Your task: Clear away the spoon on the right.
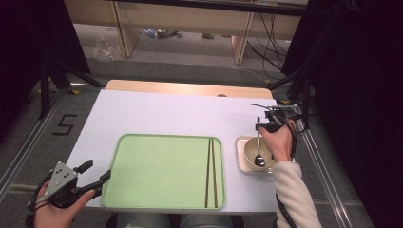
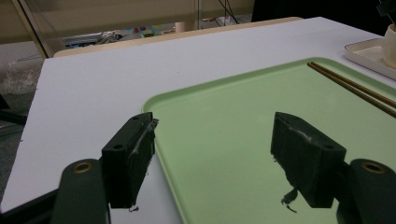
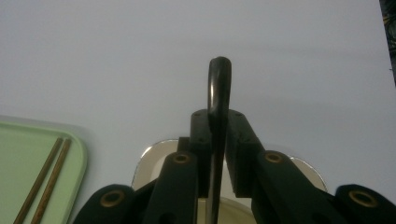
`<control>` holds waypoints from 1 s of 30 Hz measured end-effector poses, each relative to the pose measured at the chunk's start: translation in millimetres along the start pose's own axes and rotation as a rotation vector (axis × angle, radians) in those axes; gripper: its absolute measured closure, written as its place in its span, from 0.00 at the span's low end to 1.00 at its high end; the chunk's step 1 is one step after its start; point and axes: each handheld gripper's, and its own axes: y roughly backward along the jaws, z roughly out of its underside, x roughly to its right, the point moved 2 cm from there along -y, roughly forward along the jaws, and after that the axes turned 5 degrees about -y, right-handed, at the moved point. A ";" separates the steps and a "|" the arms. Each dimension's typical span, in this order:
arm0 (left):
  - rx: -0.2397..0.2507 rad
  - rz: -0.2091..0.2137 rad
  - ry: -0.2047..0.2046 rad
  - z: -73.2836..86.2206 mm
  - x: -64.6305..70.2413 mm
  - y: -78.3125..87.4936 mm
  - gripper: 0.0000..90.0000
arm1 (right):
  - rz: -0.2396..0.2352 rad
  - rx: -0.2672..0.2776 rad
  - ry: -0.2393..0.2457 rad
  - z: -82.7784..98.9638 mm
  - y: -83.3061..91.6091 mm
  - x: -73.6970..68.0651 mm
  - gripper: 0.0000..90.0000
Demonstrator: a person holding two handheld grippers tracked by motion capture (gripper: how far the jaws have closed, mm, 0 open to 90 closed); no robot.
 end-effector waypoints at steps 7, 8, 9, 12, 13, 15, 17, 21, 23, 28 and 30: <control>-0.001 0.001 -0.002 0.1 0.2 -0.2 0.34 | 0.004 -0.002 0.005 0.1 -1.7 0.6 0.92; -0.001 0.001 -0.002 0.2 0.2 -0.2 0.34 | 0.001 -0.002 -0.001 0.2 -2.2 0.2 0.92; -0.001 0.001 -0.002 0.2 0.2 -0.2 0.34 | 0.001 -0.002 -0.002 0.3 -2.2 0.1 0.92; -0.003 0.001 -0.004 0.3 0.2 -0.3 0.34 | -0.001 -0.005 0.000 0.5 -3.2 0.1 0.92; -0.002 0.001 -0.004 0.3 0.2 -0.3 0.34 | 0.001 -0.004 0.004 0.7 -3.7 0.2 0.92; -0.003 0.001 -0.004 0.3 0.2 -0.3 0.34 | -0.015 0.004 0.027 0.1 -6.3 2.5 0.92; -0.003 0.001 -0.004 0.3 0.2 -0.3 0.34 | -0.018 0.008 0.030 0.3 -7.6 2.6 0.92; -0.002 0.001 -0.004 0.3 0.2 -0.2 0.34 | -0.009 0.000 0.032 0.6 -6.7 0.5 0.92; -0.002 0.001 -0.004 0.3 0.2 -0.2 0.34 | -0.006 0.002 0.013 1.0 -5.3 -1.3 0.92; -0.002 0.000 -0.003 0.3 0.2 0.0 0.34 | -0.030 0.053 0.043 -3.4 1.1 -2.8 0.93; -0.001 0.000 -0.003 0.3 0.2 0.0 0.34 | -0.027 0.051 0.051 -4.4 4.7 -4.0 0.93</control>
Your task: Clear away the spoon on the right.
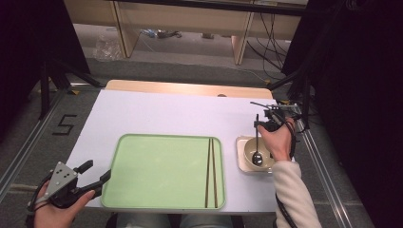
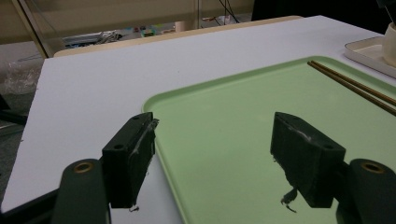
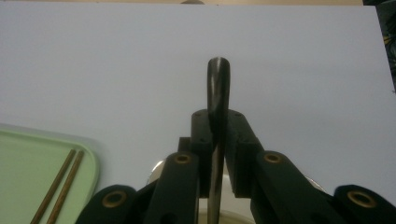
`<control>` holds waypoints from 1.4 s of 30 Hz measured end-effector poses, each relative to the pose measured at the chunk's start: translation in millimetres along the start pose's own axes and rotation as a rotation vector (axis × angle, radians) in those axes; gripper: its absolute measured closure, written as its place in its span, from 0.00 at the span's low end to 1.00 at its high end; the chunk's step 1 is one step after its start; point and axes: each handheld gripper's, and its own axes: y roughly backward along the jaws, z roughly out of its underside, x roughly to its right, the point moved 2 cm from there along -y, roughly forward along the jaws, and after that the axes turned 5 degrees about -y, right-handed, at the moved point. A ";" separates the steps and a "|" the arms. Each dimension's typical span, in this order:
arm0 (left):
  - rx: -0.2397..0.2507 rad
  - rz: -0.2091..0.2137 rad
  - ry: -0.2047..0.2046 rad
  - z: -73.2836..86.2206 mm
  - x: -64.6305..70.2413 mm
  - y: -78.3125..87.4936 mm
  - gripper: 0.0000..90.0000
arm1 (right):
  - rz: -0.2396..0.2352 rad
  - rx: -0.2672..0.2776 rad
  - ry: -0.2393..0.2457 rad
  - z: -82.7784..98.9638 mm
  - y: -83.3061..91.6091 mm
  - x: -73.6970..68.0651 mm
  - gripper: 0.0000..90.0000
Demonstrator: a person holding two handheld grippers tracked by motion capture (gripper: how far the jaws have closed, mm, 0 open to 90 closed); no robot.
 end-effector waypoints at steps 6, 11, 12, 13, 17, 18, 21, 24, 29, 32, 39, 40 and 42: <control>0.000 -0.001 0.001 0.0 0.0 0.0 0.34 | -0.017 0.033 -0.043 -4.1 5.3 -6.4 0.93; -0.001 -0.001 0.001 0.1 0.0 0.1 0.34 | -0.021 0.080 -0.010 -8.4 11.6 -7.4 0.93; -0.001 -0.001 0.001 0.1 0.0 0.1 0.34 | -0.011 0.091 -0.007 -9.1 13.5 -8.1 0.93; -0.001 0.000 0.002 0.2 0.0 0.0 0.34 | -0.028 0.098 -0.006 -9.7 14.2 -8.5 0.93; -0.002 0.000 0.001 0.3 0.1 0.0 0.34 | -0.045 0.132 0.022 -13.8 23.3 -11.7 0.93; -0.001 -0.001 0.002 0.2 0.0 0.0 0.34 | -0.037 0.137 0.037 -14.6 25.2 -12.3 0.93; -0.001 -0.001 0.001 0.2 0.0 0.1 0.34 | -0.047 0.168 0.030 -17.3 32.7 -18.0 0.93; -0.001 -0.001 0.001 0.2 0.1 0.2 0.34 | -0.043 0.180 0.027 -18.2 36.2 -20.8 0.93; -0.002 -0.001 0.000 0.3 -0.1 0.1 0.34 | -0.058 0.218 0.056 -21.7 43.1 -24.0 0.93; -0.002 -0.001 0.000 0.3 0.0 0.2 0.34 | -0.061 0.230 0.031 -22.3 49.1 -29.9 0.93; -0.002 -0.001 -0.001 0.4 0.0 0.3 0.34 | -0.074 0.279 0.067 -25.1 56.1 -38.0 0.93; -0.003 -0.001 -0.001 0.3 -0.1 0.4 0.34 | -0.074 0.279 0.067 -25.1 56.1 -38.0 0.93; -0.002 -0.002 -0.001 0.3 -0.1 0.4 0.34 | -0.080 0.293 0.087 -26.0 57.3 -38.1 0.93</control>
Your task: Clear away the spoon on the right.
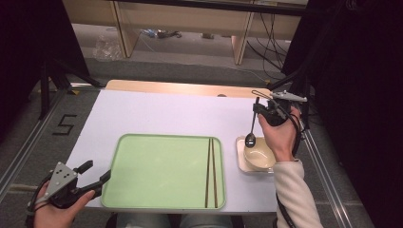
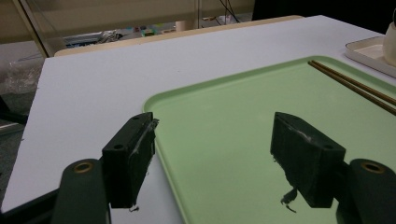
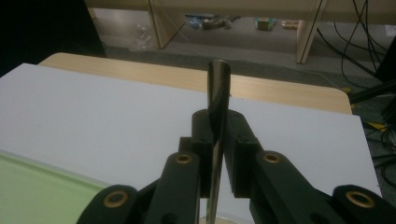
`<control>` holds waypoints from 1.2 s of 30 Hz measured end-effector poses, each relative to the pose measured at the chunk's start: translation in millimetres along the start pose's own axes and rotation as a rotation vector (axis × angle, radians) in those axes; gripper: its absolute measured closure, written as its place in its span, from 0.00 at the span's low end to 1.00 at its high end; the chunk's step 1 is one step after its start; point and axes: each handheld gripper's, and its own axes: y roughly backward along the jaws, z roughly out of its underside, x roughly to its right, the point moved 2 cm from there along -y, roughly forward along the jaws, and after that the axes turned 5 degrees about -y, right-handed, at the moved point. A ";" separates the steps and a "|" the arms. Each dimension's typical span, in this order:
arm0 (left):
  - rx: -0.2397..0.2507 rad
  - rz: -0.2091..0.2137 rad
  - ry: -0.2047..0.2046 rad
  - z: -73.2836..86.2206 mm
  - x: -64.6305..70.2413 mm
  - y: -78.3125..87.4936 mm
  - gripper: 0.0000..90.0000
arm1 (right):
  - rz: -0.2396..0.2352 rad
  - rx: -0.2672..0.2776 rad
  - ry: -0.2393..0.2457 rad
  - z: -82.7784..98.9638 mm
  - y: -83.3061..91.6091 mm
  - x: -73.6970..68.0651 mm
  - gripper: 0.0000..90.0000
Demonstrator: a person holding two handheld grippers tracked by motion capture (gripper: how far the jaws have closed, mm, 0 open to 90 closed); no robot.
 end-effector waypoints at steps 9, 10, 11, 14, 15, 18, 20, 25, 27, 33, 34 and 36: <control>0.000 -0.001 0.001 0.0 0.0 0.1 0.34 | -0.046 0.046 0.019 -1.7 0.3 -11.5 0.93; 0.000 -0.001 0.001 0.1 -0.1 0.2 0.34 | -0.045 0.037 0.042 -2.3 1.1 -11.0 0.93; 0.000 -0.001 0.001 0.1 -0.1 0.2 0.34 | -0.054 0.048 0.026 -2.1 1.3 -13.4 0.93; 0.000 -0.001 0.000 0.2 -0.1 0.2 0.34 | -0.069 0.078 0.040 -3.0 1.7 -15.9 0.94; -0.001 -0.001 0.001 0.2 -0.1 0.2 0.34 | -0.075 0.078 0.064 -3.8 1.5 -15.2 0.94; 0.000 -0.002 0.001 0.2 -0.1 0.1 0.34 | -0.113 0.076 0.024 -3.0 0.4 -22.5 0.94; -0.001 -0.002 0.001 0.2 -0.1 0.2 0.34 | -0.132 0.089 0.040 -2.7 -1.8 -24.8 0.99; -0.001 -0.003 0.002 0.3 -0.2 0.2 0.34 | -0.153 0.070 0.055 -1.7 -5.7 -32.1 1.00; 0.001 -0.004 0.002 0.0 0.1 0.6 0.34 | -0.176 0.057 0.054 -0.7 -8.6 -36.6 1.00; -0.001 -0.005 0.004 0.4 -0.2 0.7 0.34 | -0.189 0.034 0.069 0.9 -13.2 -49.1 1.00; -0.001 -0.004 0.002 0.4 -0.3 0.8 0.34 | -0.192 0.043 0.075 0.9 -14.2 -50.8 1.00; -0.001 -0.005 0.004 0.4 -0.2 0.8 0.34 | -0.204 0.042 0.092 0.1 -14.8 -54.3 1.00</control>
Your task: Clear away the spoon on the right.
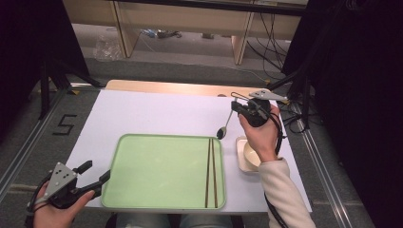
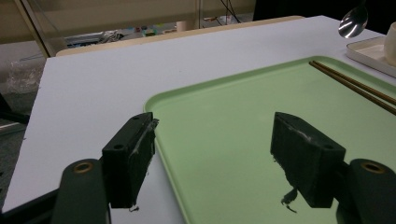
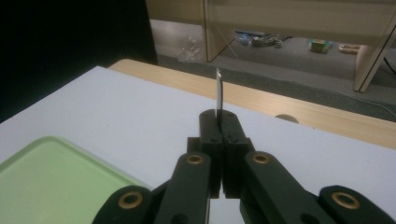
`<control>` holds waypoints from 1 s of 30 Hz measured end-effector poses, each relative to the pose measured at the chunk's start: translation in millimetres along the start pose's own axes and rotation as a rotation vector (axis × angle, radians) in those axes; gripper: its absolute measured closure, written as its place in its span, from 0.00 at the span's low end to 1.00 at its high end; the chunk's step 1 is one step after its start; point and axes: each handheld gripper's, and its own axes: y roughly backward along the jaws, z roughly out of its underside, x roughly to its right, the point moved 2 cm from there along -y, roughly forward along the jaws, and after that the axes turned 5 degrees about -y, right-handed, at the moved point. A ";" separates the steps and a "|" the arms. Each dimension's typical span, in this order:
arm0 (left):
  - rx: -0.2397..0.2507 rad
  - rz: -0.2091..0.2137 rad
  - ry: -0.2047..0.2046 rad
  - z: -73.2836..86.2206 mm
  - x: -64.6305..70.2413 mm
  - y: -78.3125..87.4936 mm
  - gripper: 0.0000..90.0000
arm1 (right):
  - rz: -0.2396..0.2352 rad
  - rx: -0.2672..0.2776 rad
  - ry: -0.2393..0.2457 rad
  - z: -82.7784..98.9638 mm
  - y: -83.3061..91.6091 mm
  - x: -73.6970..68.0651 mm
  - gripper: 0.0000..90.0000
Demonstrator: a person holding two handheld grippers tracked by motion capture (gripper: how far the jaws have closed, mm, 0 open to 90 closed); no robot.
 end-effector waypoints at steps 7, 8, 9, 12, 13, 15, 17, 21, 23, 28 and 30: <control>-0.002 0.002 0.000 0.2 -0.1 -0.3 0.34 | -0.014 -0.014 0.005 0.4 -3.8 -11.6 1.00; -0.002 0.002 0.000 0.2 -0.1 -0.3 0.34 | -0.014 -0.014 0.005 0.4 -3.8 -11.6 1.00; -0.002 0.000 0.000 0.3 -0.2 -0.2 0.34 | -0.019 -0.020 -0.001 -0.1 -4.1 -14.7 1.00; -0.002 0.003 -0.002 0.2 -0.1 -0.2 0.34 | -0.024 -0.007 0.021 -1.0 -5.3 -14.9 1.00; -0.002 0.003 -0.002 0.2 -0.2 -0.2 0.34 | -0.022 -0.011 0.012 -1.2 -5.0 -16.0 1.00; -0.002 0.001 -0.001 0.3 -0.3 -0.3 0.34 | -0.020 -0.018 0.001 -1.4 -4.5 -18.4 1.00; -0.001 0.001 0.000 0.3 -0.3 -0.3 0.34 | -0.022 -0.016 0.014 -2.1 -4.6 -18.6 1.00; -0.001 0.000 -0.001 0.4 -0.4 -0.3 0.34 | -0.030 -0.018 0.005 -2.9 -5.0 -21.1 1.00; -0.002 0.001 -0.001 0.4 -0.6 -0.4 0.34 | -0.035 -0.026 0.006 -3.8 -4.3 -23.2 1.00; -0.002 0.001 -0.001 0.5 -0.6 -0.4 0.34 | -0.036 -0.033 0.006 -3.7 -4.9 -26.1 1.00; -0.002 0.001 -0.001 0.5 -0.6 -0.4 0.34 | -0.037 -0.031 -0.004 -3.1 -6.0 -28.2 1.00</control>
